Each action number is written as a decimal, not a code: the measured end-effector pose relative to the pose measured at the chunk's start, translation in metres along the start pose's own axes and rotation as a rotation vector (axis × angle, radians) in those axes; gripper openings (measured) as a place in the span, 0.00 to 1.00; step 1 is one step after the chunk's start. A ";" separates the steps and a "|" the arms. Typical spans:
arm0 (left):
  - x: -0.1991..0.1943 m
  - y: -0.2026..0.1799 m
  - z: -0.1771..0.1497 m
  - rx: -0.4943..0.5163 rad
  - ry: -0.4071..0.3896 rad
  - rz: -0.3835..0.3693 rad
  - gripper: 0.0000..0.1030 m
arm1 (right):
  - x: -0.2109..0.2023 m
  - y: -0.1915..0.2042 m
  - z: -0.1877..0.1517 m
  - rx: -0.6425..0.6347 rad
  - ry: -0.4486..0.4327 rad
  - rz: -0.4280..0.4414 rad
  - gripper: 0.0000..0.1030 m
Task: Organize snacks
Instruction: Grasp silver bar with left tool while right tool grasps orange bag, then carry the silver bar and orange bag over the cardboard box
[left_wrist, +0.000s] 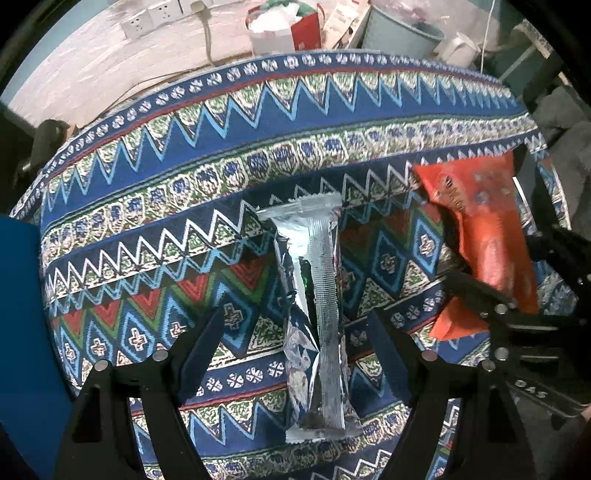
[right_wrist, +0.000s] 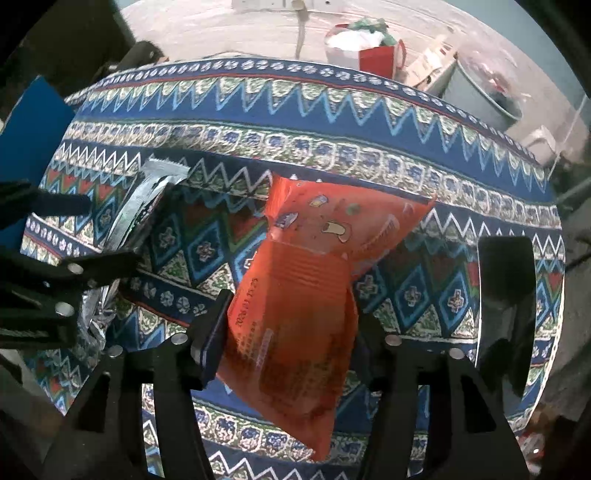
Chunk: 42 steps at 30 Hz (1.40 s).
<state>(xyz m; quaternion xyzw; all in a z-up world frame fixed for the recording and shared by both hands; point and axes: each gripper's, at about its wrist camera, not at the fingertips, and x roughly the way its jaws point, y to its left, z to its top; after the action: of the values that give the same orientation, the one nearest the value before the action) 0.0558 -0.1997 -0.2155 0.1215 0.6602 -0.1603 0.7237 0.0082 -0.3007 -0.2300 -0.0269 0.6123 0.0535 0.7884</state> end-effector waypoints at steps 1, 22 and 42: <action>0.002 0.000 0.001 -0.002 0.002 0.005 0.78 | 0.001 -0.003 0.000 0.010 0.001 0.004 0.61; -0.019 0.032 -0.011 0.010 -0.074 -0.035 0.28 | 0.018 -0.003 0.021 0.104 -0.034 -0.052 0.42; -0.125 0.075 -0.039 -0.008 -0.286 0.013 0.28 | -0.058 0.048 0.035 0.020 -0.182 -0.058 0.39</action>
<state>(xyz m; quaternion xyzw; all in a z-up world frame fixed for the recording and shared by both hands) 0.0398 -0.1072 -0.0974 0.0990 0.5500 -0.1688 0.8119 0.0216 -0.2527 -0.1641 -0.0320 0.5375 0.0269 0.8422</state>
